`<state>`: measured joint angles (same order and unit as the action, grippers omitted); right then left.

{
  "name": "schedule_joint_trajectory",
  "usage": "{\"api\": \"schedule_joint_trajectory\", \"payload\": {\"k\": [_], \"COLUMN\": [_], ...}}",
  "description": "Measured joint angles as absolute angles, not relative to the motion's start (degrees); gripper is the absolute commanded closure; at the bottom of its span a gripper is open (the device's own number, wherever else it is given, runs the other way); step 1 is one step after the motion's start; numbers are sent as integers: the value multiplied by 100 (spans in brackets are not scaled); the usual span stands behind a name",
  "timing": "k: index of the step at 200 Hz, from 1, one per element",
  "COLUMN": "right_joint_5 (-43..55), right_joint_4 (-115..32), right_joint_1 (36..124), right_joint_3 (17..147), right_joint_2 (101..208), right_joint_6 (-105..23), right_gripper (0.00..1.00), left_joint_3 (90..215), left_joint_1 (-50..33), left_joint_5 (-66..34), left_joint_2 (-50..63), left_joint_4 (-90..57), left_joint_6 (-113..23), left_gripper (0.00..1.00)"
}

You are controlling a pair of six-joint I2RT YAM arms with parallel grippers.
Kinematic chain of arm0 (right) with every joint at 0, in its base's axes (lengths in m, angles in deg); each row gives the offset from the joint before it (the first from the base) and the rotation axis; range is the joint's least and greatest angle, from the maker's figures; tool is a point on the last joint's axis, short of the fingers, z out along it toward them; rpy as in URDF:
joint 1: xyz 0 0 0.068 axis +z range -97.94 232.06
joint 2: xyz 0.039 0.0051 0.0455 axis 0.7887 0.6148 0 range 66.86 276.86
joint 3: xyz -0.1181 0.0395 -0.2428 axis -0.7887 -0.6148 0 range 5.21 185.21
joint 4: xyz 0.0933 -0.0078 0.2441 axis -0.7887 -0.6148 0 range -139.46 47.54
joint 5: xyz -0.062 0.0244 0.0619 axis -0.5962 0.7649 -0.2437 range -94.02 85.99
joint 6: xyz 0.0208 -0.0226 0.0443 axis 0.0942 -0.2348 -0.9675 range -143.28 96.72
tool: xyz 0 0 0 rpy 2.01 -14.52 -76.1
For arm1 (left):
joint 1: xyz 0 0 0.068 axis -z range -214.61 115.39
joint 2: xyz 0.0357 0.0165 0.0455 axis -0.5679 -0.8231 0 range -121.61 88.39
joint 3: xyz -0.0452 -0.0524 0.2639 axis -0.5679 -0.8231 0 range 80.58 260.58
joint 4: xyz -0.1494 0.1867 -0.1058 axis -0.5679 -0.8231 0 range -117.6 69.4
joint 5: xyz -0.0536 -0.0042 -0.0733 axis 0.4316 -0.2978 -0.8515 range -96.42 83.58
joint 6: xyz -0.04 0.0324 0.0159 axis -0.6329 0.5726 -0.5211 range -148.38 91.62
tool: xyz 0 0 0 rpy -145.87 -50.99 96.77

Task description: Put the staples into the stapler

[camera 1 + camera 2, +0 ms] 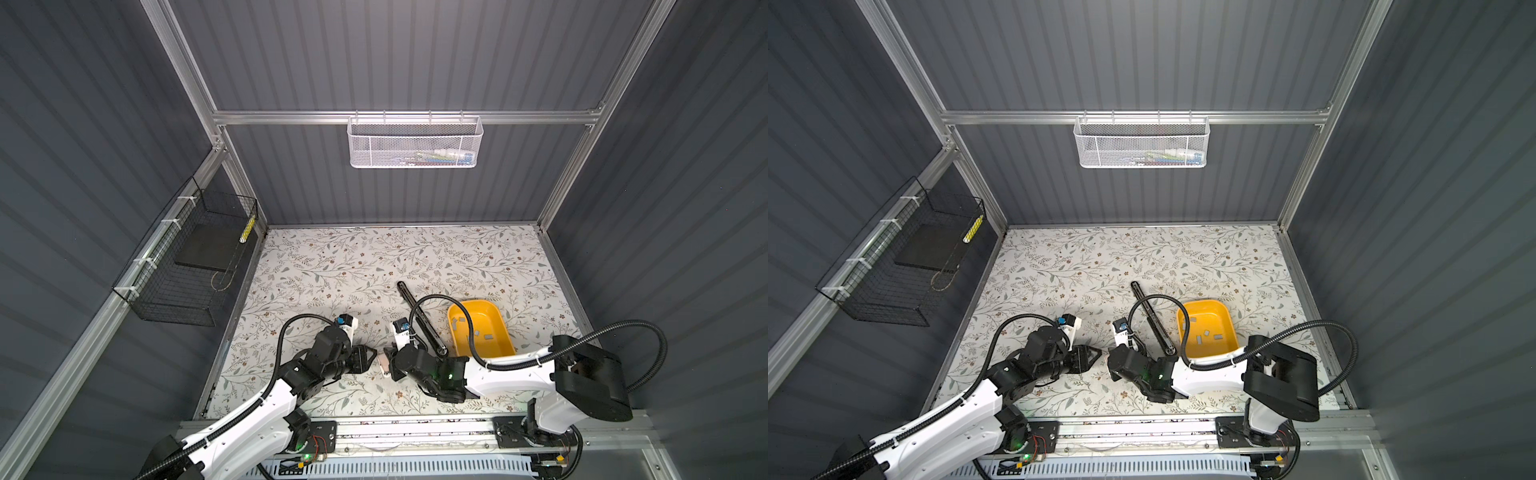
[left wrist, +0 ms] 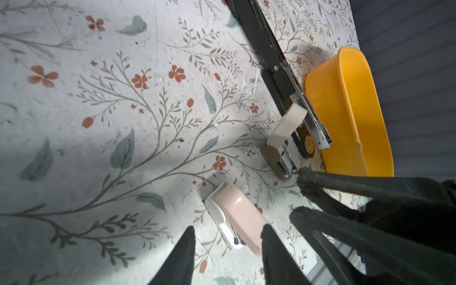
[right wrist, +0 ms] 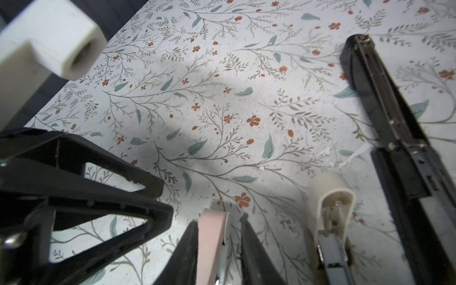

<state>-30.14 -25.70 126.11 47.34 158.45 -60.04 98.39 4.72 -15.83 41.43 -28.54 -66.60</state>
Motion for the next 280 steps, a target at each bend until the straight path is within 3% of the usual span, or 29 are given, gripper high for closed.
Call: {"api": "schedule_joint_trajectory", "payload": {"k": [90,108,280], "right_joint_5": [-3126,-3139,-2990], "right_joint_4": [-1689,-1683,-2787], "right_joint_1": [12916,12919,12936], "right_joint_3": [4294,4294,4697], "right_joint_2": [16494,16492,15602], "right_joint_6": [-6941,-6946,-6270], "right_gripper": [75,74,76], "left_joint_3": [9531,9502,9240], "left_joint_1": [671,735,888], "left_joint_5": [-1718,-1718,-1609], "left_joint_2": [3299,3297,2810], "left_joint_4": [-1777,-1672,-726], "left_joint_6": [-6767,-6778,-6833], "left_gripper": [58,62,69]}}
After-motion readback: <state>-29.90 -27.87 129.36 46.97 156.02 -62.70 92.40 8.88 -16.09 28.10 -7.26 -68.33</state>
